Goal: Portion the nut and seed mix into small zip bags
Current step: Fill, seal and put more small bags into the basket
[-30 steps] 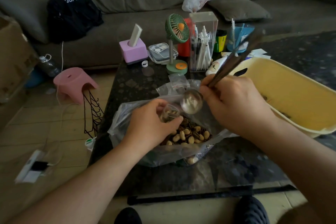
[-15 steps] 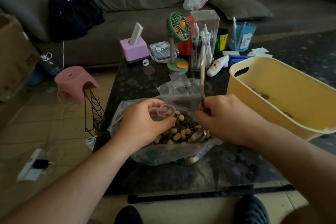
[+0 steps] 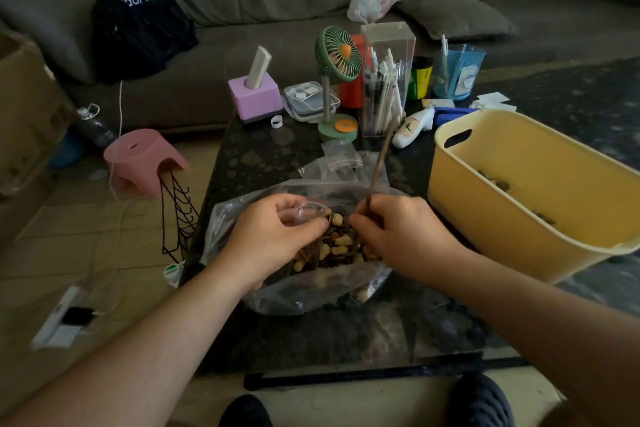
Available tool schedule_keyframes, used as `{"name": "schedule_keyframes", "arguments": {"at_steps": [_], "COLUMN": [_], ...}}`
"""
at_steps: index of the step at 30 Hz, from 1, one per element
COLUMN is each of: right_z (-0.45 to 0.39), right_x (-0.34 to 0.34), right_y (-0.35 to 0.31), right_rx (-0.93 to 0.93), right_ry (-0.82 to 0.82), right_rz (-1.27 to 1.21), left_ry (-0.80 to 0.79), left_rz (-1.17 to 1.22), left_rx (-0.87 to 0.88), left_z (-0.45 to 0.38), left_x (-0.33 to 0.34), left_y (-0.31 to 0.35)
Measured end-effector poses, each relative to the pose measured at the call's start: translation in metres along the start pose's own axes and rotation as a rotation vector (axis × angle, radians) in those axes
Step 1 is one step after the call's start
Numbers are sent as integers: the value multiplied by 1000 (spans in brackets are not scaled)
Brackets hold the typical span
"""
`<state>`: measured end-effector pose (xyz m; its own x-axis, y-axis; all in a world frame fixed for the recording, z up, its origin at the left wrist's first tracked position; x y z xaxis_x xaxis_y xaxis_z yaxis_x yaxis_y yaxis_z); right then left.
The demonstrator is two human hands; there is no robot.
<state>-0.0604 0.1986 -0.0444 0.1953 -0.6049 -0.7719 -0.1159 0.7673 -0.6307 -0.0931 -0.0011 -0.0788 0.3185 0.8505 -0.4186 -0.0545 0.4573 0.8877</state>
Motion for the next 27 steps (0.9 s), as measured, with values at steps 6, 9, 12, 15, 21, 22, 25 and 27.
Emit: {"name": "schedule_keyframes", "arguments": {"at_steps": [6,9,12,15,21,22,25,27], "right_z": [0,5,12,13,8,6,2,1], "right_x": [-9,-16,-1,8,0,1,2,1], "right_y": [30,18,-11,-21,-12,-9,-2,0], "right_rx": [201,42,-190,-263,-244,-219,-144,-94], "right_ry": [7,105,92,56,129,114,84,74], "right_rz": [-251,-26,199,250,276,211,85,74], "left_ry": [-31,-48,-43,-43,-26,-27,-32,-27], "left_rz": [12,-4,-34,-41,-1,7,25,29], "left_rx": [-6,-1,8,11,6,2,1,-2], "left_z": [1,2,2,1,0,0,-1,-1], "left_x": [-1,0,1,2,2,2,2,2], "left_y": [-5,-3,0,2,1,1,-2,-3]}}
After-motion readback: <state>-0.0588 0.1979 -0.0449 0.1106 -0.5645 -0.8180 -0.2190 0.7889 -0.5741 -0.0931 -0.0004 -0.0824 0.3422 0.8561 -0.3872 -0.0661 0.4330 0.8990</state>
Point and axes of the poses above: each hand's wrist, its own z-axis away from the middle knuckle, its own x-axis out of the palm, y = z × x, the point moved 9 cm from there along -z, towards the middle knuckle, and after that the axes turned 10 degrees about -y, right-handed, at the moved point
